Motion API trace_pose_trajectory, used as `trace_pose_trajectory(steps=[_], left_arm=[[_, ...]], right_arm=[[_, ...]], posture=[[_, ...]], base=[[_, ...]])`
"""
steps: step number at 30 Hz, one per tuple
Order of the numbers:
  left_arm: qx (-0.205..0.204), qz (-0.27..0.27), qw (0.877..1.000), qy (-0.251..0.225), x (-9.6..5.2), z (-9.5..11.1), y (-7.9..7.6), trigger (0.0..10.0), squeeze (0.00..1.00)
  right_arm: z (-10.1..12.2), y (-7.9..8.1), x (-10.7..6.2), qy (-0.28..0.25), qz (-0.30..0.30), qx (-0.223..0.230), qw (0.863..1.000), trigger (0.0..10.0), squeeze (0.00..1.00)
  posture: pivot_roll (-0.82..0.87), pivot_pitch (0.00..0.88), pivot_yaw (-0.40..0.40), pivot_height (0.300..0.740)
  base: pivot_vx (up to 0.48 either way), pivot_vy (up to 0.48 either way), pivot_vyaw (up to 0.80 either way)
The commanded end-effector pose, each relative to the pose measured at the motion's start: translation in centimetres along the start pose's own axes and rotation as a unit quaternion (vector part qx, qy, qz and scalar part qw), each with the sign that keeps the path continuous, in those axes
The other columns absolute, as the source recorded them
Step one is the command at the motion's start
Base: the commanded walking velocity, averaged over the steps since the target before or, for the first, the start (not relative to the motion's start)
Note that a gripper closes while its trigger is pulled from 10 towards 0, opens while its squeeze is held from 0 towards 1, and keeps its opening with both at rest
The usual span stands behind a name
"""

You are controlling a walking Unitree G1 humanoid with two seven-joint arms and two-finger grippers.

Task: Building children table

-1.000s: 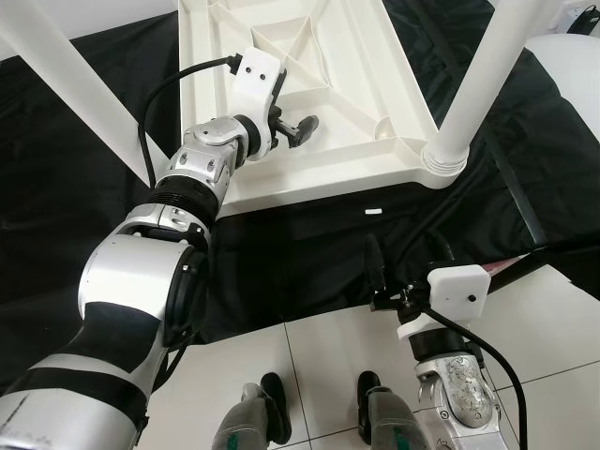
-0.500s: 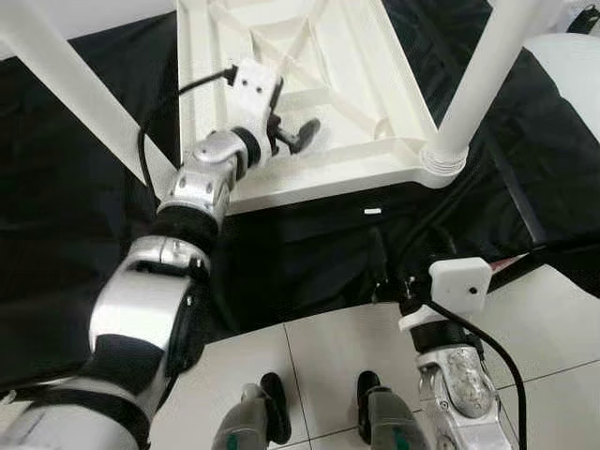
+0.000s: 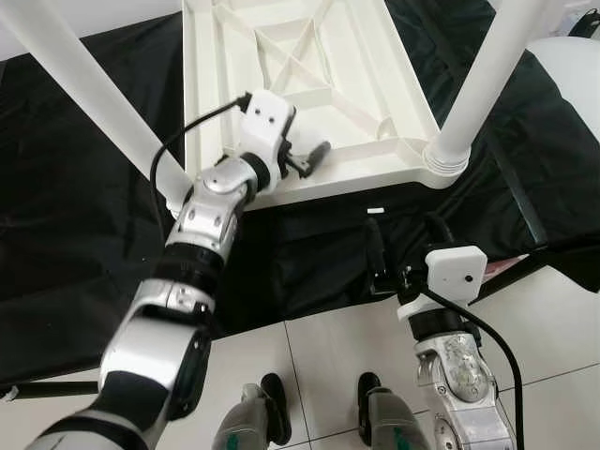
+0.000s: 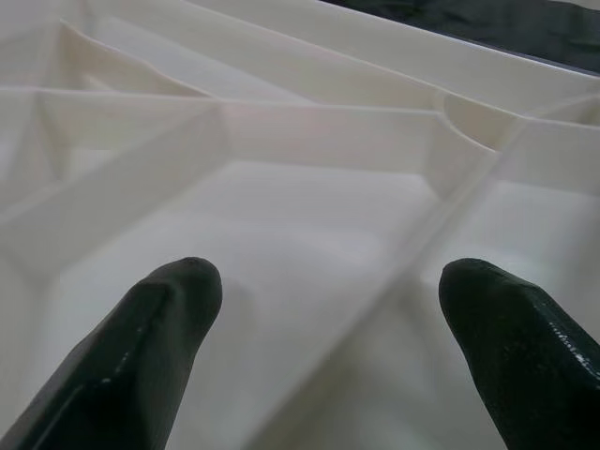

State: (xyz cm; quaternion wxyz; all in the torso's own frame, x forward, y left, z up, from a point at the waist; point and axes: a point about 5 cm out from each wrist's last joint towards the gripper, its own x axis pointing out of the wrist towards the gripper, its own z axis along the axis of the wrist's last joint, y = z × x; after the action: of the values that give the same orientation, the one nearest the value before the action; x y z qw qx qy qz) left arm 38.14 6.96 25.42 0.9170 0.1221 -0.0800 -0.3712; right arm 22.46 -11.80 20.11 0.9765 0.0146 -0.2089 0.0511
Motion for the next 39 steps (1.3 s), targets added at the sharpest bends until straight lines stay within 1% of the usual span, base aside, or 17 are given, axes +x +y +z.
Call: trace_pose_trajectory(steps=[1,2,3,6,13,19,20,25,26,27,29,31,33,37,39], left_arm=[[0.0,-0.03,1.0,0.004,-0.4,-0.2,-0.4,10.0,0.0],[0.009,-0.042,0.999,0.005,-0.5,-0.2,-0.6,10.0,0.0],[0.009,-0.042,0.999,0.005,-0.5,-0.2,-0.6,10.0,0.0],[0.02,-0.07,0.997,0.013,-0.7,-0.4,-1.2,10.0,0.0],[0.037,-0.08,0.995,0.04,-0.5,-1.2,-1.2,10.0,0.0],[0.041,-0.056,0.996,0.057,-0.1,-0.8,-0.3,10.0,0.0],[0.042,-0.042,0.997,0.057,0.0,-0.6,0.1,10.0,0.0],[0.024,-0.006,0.998,0.061,0.2,-0.1,1.2,10.0,0.0],[0.024,-0.006,0.998,0.061,0.2,-0.1,1.2,10.0,0.0],[0.014,0.024,0.997,0.068,0.3,0.0,2.0,10.0,0.0],[0.014,0.024,0.997,0.068,0.3,0.0,2.0,10.0,0.0],[0.007,0.043,0.996,0.075,0.4,0.1,2.5,10.0,0.0],[0.011,0.053,0.995,0.086,0.5,0.0,2.7,10.0,0.0],[0.016,0.058,0.994,0.093,0.6,-0.2,2.8,10.0,0.0],[0.023,0.054,0.993,0.098,0.9,-0.3,2.5,10.0,0.0]], right_arm=[[-0.3,-0.1,-0.2,0.004,-0.001,0.003,1.0,10.0,0.0],[-0.3,-0.1,-0.1,0.003,-0.001,0.003,1.0,10.0,0.0],[-0.3,-0.1,-0.1,0.003,-0.001,0.003,1.0,10.0,0.0],[-0.3,-0.2,0.0,0.002,-0.001,0.002,1.0,10.0,0.0],[-0.4,-0.2,0.2,-0.001,-0.002,0.001,1.0,10.0,0.0],[-0.4,-0.2,0.2,-0.004,-0.007,0.001,1.0,10.0,0.0],[-0.4,-0.2,0.2,-0.004,-0.008,0.001,1.0,10.0,0.0],[-0.4,-0.2,0.3,-0.007,-0.011,0.002,1.0,10.0,0.0],[-0.4,-0.2,0.3,-0.007,-0.011,0.002,1.0,10.0,0.0],[-0.4,-0.2,0.3,-0.008,-0.012,0.001,1.0,10.0,0.0],[-0.4,-0.2,0.3,-0.008,-0.012,0.001,1.0,10.0,0.0],[-0.5,-0.2,0.4,-0.009,-0.013,0.001,1.0,10.0,0.0],[-0.5,-0.1,0.4,-0.011,-0.013,0.002,1.0,10.0,0.0],[-0.5,-0.1,0.5,-0.013,-0.013,0.002,1.0,10.0,0.0],[-0.4,-0.1,0.5,-0.014,-0.015,0.002,1.0,10.0,0.0]], posture=[[-0.18,0.285,0.135,0.74],[-0.18,0.281,0.136,0.74],[-0.18,0.281,0.136,0.74],[-0.18,0.277,0.137,0.74],[-0.18,0.273,0.144,0.74],[-0.18,0.271,0.156,0.74],[-0.19,0.27,0.159,0.74],[-0.19,0.264,0.163,0.74],[-0.19,0.264,0.163,0.74],[-0.19,0.261,0.165,0.74],[-0.19,0.261,0.165,0.74],[-0.19,0.257,0.166,0.74],[-0.19,0.254,0.168,0.74],[-0.19,0.253,0.172,0.74],[-0.19,0.255,0.176,0.74]], base=[[0.0,0.0,0.0],[0.0,0.0,0.0],[0.0,0.0,0.0],[0.0,0.0,0.0],[0.0,0.0,0.0],[0.0,0.0,0.0],[0.0,0.0,0.0],[0.0,0.0,0.0],[0.0,0.0,0.0],[0.0,0.0,0.0],[0.0,0.0,0.0],[0.0,0.0,0.0],[0.0,0.0,0.0],[0.0,0.0,0.0],[0.0,0.0,0.0]])
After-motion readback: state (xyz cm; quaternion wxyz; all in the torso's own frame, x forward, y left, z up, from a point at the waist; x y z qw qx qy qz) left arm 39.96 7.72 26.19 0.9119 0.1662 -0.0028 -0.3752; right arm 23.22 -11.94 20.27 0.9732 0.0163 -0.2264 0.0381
